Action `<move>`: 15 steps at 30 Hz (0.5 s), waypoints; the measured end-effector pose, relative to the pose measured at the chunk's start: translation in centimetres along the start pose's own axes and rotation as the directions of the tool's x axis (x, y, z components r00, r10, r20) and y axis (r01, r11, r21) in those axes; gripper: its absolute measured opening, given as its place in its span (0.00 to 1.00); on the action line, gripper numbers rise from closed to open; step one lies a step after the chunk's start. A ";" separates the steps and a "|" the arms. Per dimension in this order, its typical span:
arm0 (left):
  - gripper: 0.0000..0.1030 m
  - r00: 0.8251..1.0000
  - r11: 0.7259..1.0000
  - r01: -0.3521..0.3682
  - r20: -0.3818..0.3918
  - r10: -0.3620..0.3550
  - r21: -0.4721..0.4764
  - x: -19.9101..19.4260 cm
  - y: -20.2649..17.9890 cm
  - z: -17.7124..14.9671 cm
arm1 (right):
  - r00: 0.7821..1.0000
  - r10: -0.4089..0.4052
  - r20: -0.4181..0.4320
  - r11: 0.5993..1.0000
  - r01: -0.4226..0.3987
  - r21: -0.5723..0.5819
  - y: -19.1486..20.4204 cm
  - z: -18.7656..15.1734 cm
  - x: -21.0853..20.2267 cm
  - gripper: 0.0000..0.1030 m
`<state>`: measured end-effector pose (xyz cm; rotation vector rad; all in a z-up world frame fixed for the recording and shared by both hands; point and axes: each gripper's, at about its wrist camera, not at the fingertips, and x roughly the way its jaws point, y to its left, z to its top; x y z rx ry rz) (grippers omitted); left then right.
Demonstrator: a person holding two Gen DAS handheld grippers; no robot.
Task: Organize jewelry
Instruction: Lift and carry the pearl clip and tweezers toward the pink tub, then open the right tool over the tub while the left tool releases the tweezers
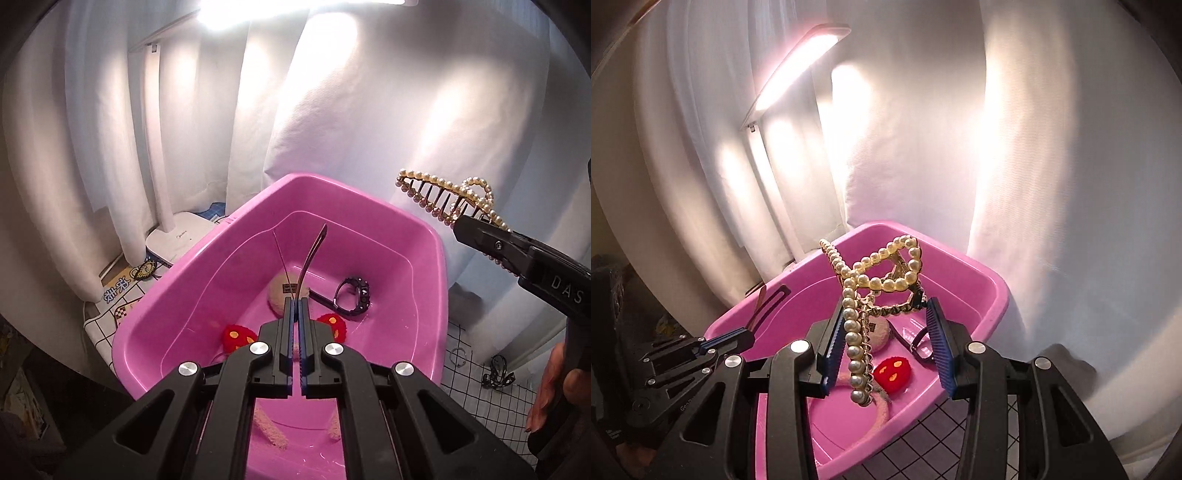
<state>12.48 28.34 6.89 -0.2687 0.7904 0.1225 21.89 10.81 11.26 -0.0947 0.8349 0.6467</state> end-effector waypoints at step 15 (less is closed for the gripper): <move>0.03 0.979 0.992 -0.055 -0.201 0.031 -0.112 5.8 2.3 -0.2 | 0.909 0.069 -0.411 0.997 -0.081 -0.011 1.0 1.2 14.1 0.40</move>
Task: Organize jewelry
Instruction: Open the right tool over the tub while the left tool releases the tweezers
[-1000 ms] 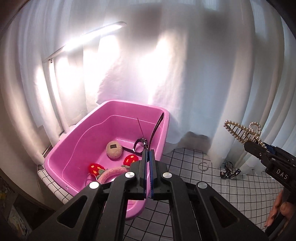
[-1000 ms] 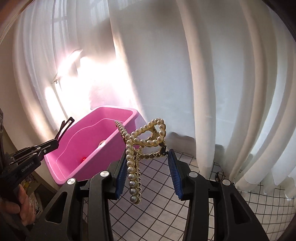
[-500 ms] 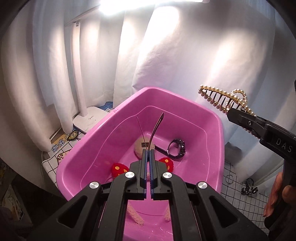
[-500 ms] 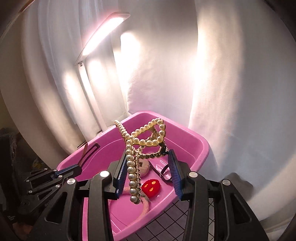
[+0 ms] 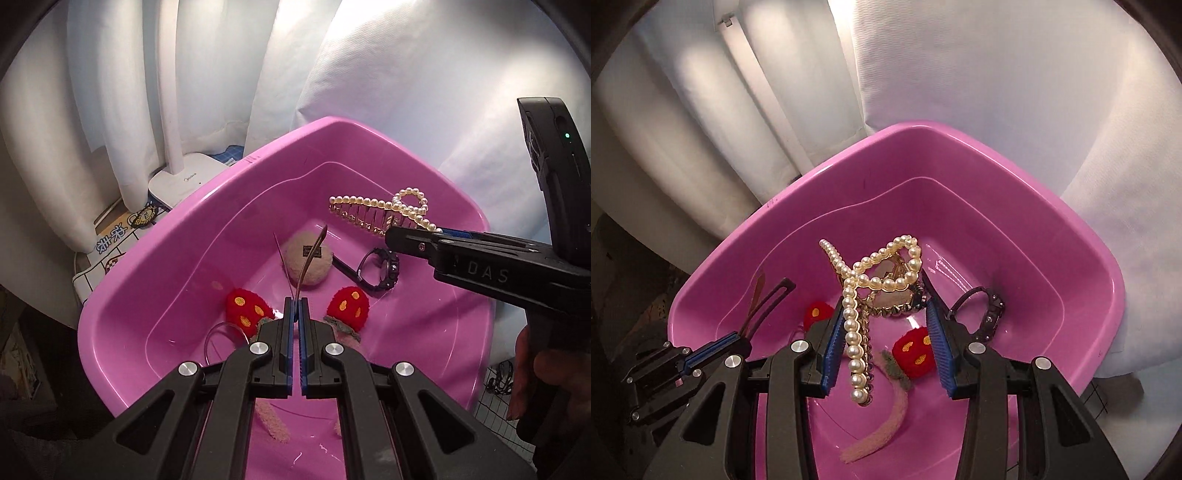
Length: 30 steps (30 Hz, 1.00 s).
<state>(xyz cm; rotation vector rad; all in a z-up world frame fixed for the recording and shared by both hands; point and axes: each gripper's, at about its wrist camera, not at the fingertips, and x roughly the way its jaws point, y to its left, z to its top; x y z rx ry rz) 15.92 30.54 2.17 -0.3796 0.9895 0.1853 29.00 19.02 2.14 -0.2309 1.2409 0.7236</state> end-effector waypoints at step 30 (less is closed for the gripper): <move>0.76 0.996 0.996 -0.064 -0.058 0.067 0.059 0.7 0.8 -0.4 | 0.996 -0.024 -0.091 0.988 0.037 0.150 -2.9 0.6 1.4 0.54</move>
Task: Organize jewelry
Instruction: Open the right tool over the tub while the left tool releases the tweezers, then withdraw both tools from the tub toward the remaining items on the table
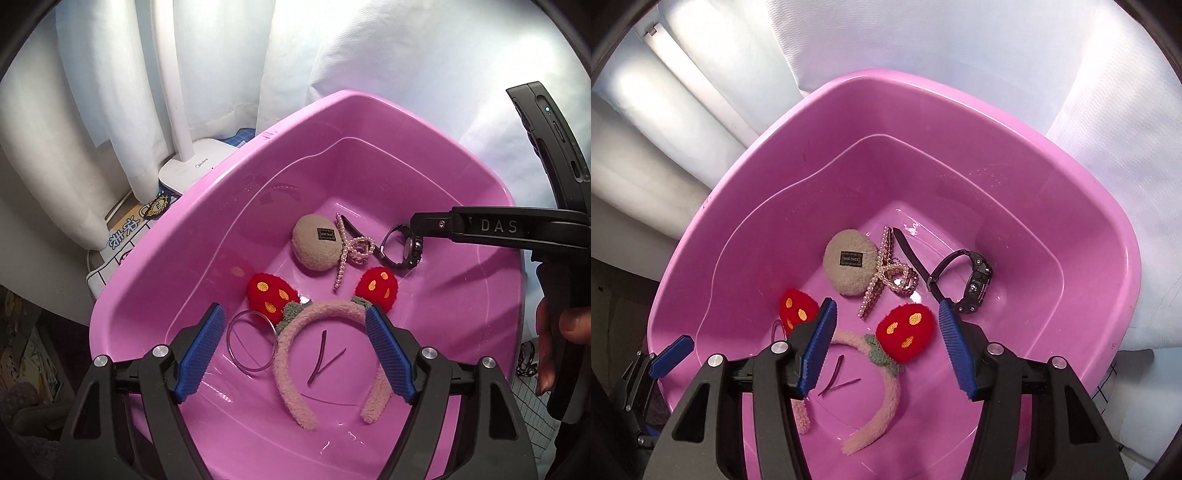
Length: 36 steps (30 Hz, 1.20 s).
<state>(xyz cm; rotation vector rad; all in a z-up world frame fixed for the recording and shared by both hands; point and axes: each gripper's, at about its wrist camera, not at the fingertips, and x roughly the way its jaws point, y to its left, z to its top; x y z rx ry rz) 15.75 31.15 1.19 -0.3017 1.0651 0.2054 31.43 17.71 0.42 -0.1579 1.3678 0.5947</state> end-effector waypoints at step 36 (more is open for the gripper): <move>0.94 0.917 0.938 0.200 0.284 -0.281 0.283 -11.7 -10.1 -5.1 | 0.869 -0.273 0.413 0.913 0.099 0.395 -11.0 -24.6 -18.1 0.70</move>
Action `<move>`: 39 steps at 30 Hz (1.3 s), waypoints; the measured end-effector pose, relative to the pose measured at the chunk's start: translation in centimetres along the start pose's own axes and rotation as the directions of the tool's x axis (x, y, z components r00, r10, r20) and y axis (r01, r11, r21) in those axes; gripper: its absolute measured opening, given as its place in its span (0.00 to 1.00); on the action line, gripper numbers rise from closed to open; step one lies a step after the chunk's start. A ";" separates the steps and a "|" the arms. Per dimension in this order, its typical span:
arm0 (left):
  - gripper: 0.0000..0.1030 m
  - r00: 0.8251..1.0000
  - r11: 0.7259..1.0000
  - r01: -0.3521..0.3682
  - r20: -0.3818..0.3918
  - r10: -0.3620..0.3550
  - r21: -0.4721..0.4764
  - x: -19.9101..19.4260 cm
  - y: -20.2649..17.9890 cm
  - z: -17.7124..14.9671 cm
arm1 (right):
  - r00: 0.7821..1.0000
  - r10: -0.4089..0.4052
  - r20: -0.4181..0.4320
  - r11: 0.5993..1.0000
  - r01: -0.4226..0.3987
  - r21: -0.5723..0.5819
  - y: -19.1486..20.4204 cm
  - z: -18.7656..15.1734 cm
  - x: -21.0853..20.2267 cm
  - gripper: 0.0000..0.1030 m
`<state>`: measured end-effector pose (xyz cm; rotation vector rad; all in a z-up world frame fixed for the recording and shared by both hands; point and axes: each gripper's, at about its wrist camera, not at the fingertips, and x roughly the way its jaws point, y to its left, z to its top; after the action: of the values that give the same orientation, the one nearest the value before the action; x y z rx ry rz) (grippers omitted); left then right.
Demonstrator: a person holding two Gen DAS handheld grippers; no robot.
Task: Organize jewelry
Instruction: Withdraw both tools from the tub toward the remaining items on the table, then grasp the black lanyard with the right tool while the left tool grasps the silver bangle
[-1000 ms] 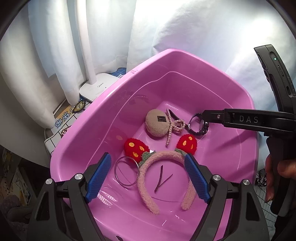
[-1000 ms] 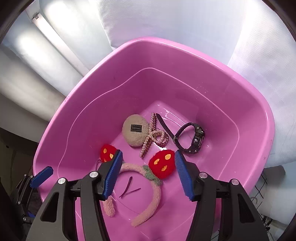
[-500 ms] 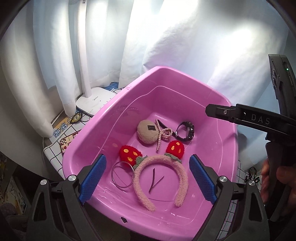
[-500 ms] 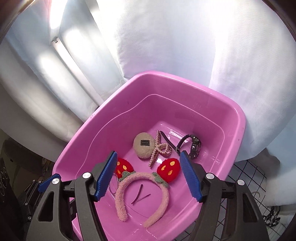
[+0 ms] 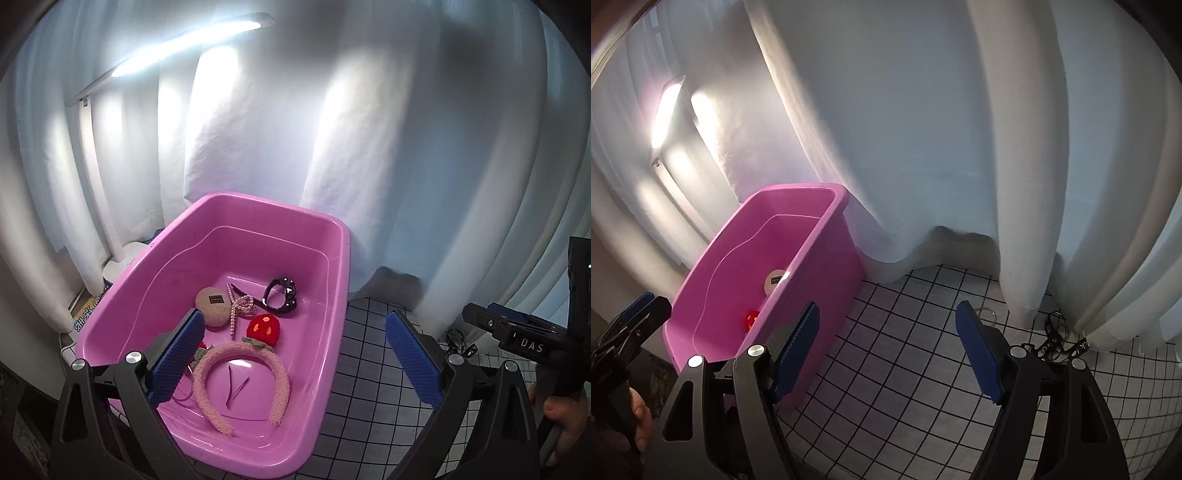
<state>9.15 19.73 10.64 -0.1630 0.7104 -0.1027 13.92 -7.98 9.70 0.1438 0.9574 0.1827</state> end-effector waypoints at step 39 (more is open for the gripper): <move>0.94 0.927 0.985 0.136 -0.366 -0.088 0.109 26.8 -17.5 -10.5 | 0.988 -0.117 -0.102 0.938 0.144 0.316 -22.2 -8.5 10.9 0.70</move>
<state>21.86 -2.63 -11.13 -0.0564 1.0579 -0.2948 15.05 -26.94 -8.36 0.3757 1.0708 -0.0943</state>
